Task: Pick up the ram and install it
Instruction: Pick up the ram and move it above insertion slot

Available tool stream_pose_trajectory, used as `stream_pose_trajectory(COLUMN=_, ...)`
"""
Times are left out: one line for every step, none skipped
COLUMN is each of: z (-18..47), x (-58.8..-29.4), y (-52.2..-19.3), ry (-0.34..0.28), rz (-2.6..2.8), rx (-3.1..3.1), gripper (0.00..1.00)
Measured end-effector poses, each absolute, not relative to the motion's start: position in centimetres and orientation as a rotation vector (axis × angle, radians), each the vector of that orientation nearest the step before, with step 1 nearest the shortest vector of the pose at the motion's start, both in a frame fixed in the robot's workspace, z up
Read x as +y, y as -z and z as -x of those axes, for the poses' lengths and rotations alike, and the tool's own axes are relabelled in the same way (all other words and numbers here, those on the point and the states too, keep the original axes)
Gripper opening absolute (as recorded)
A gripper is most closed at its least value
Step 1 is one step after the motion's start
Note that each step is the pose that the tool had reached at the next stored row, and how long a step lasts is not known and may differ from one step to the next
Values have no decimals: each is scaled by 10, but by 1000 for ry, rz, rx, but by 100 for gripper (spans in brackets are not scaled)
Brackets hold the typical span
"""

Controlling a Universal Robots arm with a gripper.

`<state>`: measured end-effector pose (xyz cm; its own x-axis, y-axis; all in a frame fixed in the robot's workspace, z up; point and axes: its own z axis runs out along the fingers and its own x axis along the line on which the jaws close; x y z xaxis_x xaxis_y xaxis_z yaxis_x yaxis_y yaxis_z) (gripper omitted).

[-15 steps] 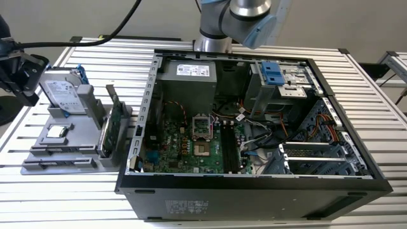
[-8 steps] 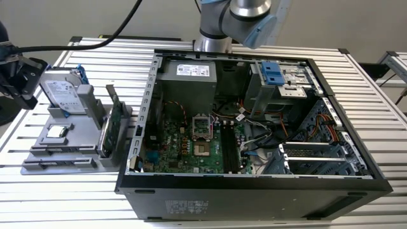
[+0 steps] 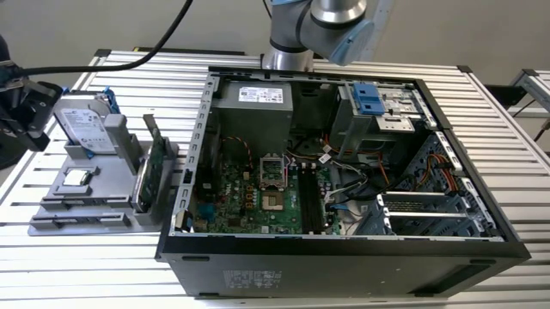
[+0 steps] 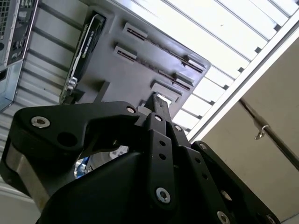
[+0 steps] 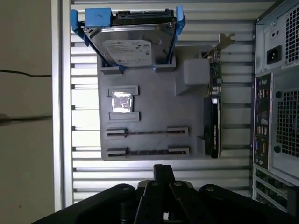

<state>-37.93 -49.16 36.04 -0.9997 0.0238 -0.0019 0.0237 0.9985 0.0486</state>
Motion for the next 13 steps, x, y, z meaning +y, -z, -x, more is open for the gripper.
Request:
stream_pose_trajectory(z=379, x=-492, y=-360, ry=-76, rz=-37, rx=3138, gripper=0)
stream_pose_trajectory(z=380, x=-492, y=-360, ry=-76, rz=-37, rx=3138, gripper=0)
stream_pose_trajectory(z=381, x=-492, y=-360, ry=-76, rz=-37, rx=3138, gripper=0)
stream_pose_trajectory(z=382, x=-492, y=-360, ry=-76, rz=-37, rx=3138, gripper=0)
stream_pose_trajectory(z=383, x=-492, y=-359, ry=-76, rz=-37, rx=3138, gripper=0)
stream_pose_trajectory(z=385, x=-492, y=-359, ry=-76, rz=-37, rx=3138, gripper=0)
stream_pose_trajectory(z=386, x=-492, y=-359, ry=-76, rz=-37, rx=3138, gripper=0)
stream_pose_trajectory(z=386, x=-492, y=-359, ry=-76, rz=-37, rx=3138, gripper=0)
stream_pose_trajectory(z=386, x=-492, y=-359, ry=-76, rz=-37, rx=3138, gripper=0)
stream_pose_trajectory(z=386, x=-492, y=-359, ry=-76, rz=-37, rx=3139, gripper=0)
stream_pose_trajectory(z=387, x=-492, y=-359, ry=-76, rz=-37, rx=3142, gripper=0)
stream_pose_trajectory(z=387, x=-492, y=-359, ry=-76, rz=-37, rx=3145, gripper=0)
stream_pose_trajectory(z=386, x=-492, y=-359, ry=-76, rz=-37, rx=3146, gripper=0)
